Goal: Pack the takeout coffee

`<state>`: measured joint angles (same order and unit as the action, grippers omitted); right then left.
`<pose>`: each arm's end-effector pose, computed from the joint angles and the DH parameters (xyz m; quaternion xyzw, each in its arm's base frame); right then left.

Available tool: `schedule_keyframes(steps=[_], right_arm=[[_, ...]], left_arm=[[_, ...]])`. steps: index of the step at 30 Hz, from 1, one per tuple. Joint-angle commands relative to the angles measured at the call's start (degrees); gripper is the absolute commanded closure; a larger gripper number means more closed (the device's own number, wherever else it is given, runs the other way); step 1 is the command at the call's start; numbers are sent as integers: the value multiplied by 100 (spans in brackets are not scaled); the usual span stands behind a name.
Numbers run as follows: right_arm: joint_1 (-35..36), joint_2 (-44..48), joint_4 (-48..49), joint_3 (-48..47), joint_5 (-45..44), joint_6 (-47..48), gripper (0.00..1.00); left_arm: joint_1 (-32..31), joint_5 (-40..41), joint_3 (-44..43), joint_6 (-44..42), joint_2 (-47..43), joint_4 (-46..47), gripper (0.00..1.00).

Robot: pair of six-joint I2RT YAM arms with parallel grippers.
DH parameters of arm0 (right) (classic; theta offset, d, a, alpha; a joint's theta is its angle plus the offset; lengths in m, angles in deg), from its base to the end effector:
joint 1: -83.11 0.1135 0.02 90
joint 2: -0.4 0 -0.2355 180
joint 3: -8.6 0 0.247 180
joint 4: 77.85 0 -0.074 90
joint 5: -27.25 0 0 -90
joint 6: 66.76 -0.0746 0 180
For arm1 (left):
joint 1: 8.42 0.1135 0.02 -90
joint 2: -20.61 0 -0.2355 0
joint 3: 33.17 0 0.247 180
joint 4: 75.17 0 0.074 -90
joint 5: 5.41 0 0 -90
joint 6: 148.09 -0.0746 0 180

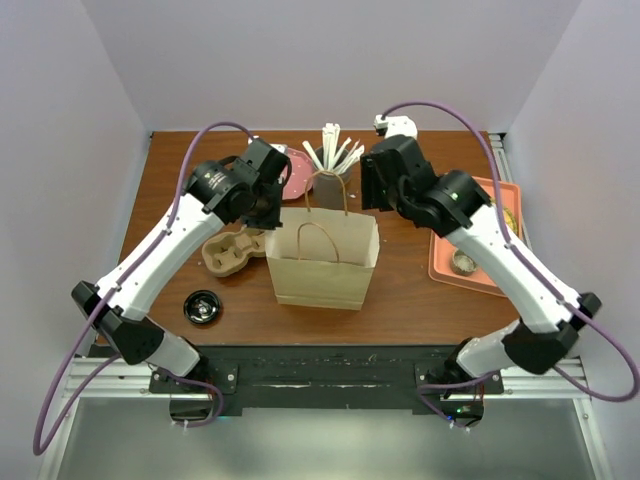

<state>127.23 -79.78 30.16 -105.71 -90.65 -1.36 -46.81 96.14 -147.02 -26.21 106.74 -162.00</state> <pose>0.2359 0.1801 0.3983 -0.0434 0.8771 0.0620 0.4743 0.2431 -0.1735 0.3371 0.0277 0.9590 -0.0732 0.2725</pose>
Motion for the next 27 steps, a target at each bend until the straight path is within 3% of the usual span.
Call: schedule_keyframes(steps=[1, 2, 7, 10, 18, 27], right_arm=[[-193, -331, 114, -469, -593, 0, 41], [-306, -427, 194, -452, -594, -36, 41], [-1096, -718, 607, -197, -260, -238, 38], [-1658, -963, 809, -100, -15, -37, 34], [-2794, -1719, 1478, 76, 1294, 990, 12], [-3286, -3002, 907, -785, 1691, 2204, 12]], left_arm=[[7, 137, 134, -646, -420, 518, 100], [7, 163, 231, -717, -500, 658, 98], [7, 146, 556, -587, -746, 747, 65], [7, 154, 706, -577, -896, 817, 55], [-2, 137, 680, -516, -984, 835, 40], [7, 84, 373, -367, -993, 615, 38]])
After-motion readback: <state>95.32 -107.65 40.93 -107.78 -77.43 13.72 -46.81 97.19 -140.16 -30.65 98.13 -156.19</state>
